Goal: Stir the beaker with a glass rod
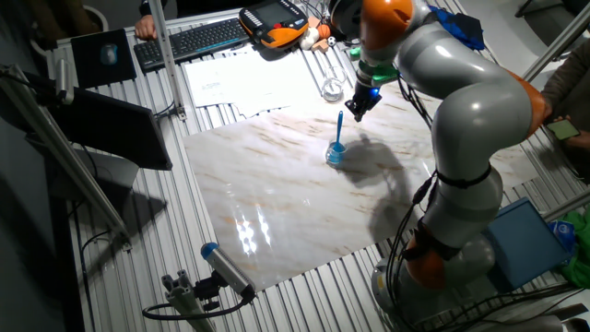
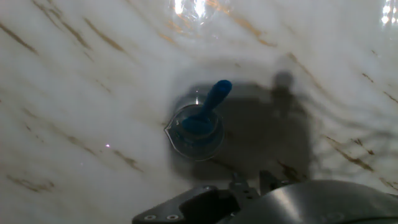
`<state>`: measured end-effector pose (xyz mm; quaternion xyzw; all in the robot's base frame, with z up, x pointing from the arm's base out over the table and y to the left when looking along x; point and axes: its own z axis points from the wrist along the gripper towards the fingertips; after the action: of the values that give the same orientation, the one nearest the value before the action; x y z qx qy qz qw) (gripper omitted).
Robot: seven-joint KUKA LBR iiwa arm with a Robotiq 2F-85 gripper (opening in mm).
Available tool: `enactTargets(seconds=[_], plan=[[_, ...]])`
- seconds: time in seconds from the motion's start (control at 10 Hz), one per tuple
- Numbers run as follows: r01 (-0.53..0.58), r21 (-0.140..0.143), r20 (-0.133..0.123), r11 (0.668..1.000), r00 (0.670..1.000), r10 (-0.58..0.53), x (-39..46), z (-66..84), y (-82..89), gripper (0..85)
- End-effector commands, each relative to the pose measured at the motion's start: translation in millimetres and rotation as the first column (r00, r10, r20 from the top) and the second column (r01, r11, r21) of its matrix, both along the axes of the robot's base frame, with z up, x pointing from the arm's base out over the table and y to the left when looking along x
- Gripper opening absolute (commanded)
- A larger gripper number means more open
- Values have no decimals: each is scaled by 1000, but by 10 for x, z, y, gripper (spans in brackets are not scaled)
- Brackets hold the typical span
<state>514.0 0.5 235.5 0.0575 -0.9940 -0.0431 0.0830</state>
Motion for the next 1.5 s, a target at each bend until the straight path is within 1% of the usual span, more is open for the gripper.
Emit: enactTargets(seconds=[0.0,0.1,0.2,0.3,0.4,0.5,0.6,0.7,0.8,0.9,1.0,1.1,1.2,1.3,1.4], plan=[[-2,-2,5,1000,1000,2,1,2,1,0],[23,1,31,1000,999,-23,1,2,1,0],[23,3,56,1000,998,-24,1,2,1,0],[12,18,49,1000,999,-13,1,2,1,0],[28,69,22,997,999,-30,1,2,1,0],[28,85,14,996,999,-29,1,2,1,0],[29,69,5,997,1000,-29,1,2,1,0],[21,26,9,999,1000,-21,1,2,1,0],[22,17,14,1000,1000,-22,1,2,1,0],[26,16,33,1000,999,-27,1,2,1,0],[41,11,48,999,998,-42,1,2,1,0],[61,8,52,998,997,-62,11,-2,14,0],[76,-2,64,997,995,-76,81,-38,106,170],[95,-24,74,995,993,-93,135,-106,181,170],[122,-32,82,992,990,-119,175,-183,234,340]])
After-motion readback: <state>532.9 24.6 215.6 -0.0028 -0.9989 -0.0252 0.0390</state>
